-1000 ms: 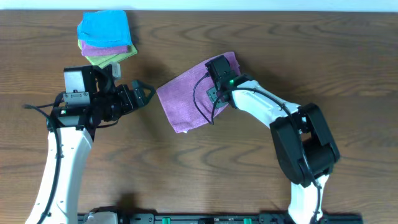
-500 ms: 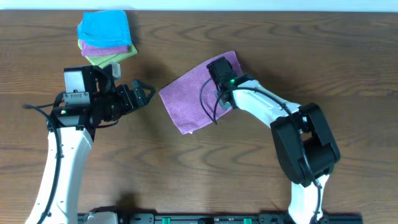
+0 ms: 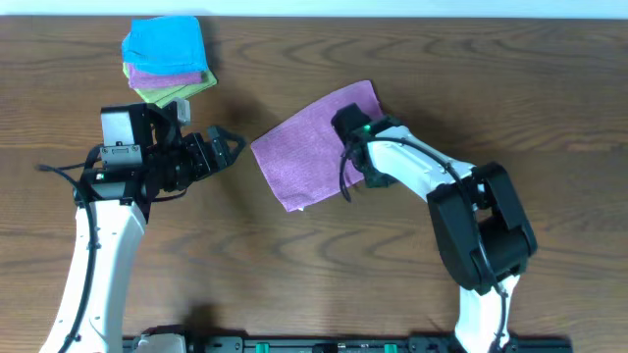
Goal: Fold the cloth
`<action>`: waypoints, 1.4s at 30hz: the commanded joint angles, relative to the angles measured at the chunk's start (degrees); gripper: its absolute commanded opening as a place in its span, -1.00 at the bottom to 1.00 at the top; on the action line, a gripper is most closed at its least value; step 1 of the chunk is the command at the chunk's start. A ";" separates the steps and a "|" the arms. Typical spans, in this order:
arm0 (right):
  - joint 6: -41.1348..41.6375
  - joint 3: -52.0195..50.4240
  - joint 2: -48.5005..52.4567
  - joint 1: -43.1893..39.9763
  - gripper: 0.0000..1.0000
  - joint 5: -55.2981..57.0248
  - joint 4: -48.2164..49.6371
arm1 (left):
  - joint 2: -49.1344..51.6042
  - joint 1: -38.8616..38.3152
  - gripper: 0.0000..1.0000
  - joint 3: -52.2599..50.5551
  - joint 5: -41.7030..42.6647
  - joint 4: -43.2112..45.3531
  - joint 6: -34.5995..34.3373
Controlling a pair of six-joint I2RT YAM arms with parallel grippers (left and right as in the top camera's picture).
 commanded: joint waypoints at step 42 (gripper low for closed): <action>-0.55 0.83 -20.52 -22.38 0.59 -47.10 6.62 | 26.67 -16.50 0.90 3.61 -3.26 -1.79 -39.15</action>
